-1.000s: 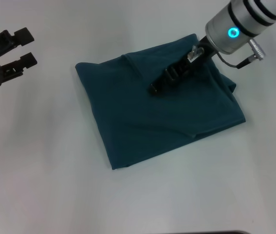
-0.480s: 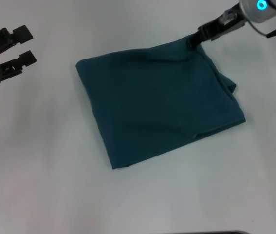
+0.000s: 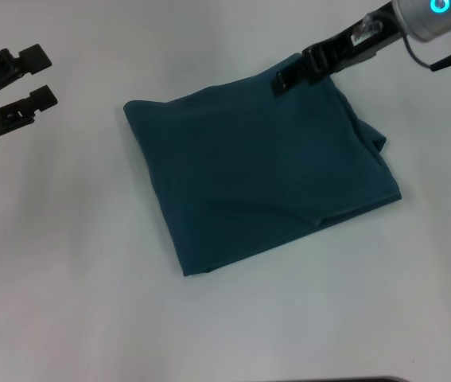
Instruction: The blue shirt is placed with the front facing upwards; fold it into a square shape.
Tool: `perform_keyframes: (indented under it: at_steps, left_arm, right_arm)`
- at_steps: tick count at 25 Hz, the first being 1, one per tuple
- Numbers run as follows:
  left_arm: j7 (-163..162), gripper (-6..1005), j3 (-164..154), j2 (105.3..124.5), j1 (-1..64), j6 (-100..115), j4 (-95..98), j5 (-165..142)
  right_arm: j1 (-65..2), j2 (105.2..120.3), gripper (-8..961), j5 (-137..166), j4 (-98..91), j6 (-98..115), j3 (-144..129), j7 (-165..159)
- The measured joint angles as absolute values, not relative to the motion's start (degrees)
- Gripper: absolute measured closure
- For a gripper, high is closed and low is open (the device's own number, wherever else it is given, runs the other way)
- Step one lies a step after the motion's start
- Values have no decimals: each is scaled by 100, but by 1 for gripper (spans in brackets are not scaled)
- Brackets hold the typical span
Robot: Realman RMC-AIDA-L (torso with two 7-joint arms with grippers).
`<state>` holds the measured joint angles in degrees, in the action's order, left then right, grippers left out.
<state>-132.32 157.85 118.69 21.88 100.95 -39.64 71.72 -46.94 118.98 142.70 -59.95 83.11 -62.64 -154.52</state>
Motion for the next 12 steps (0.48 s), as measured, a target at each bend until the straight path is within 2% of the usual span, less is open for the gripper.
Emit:
perform_keyframes:
  at_steps: [7, 10, 12]
  left_arm:
    - [-13262, 123, 15785, 11865, 2224, 10129, -3963, 7172]
    - [-13267, 123, 15785, 11860, 2223, 10133, -3963, 7172]
    - [-13270, 123, 15785, 11856, 2221, 10134, -3964, 7172]
  right_arm:
    - [-4885, 11920, 234, 14470, -5641, 8372, -6288, -15487]
    - [-4879, 11853, 234, 14508, -5669, 8627, -6237, -15486]
    - [-4851, 11749, 234, 14513, -5685, 8907, -6177, -15467]
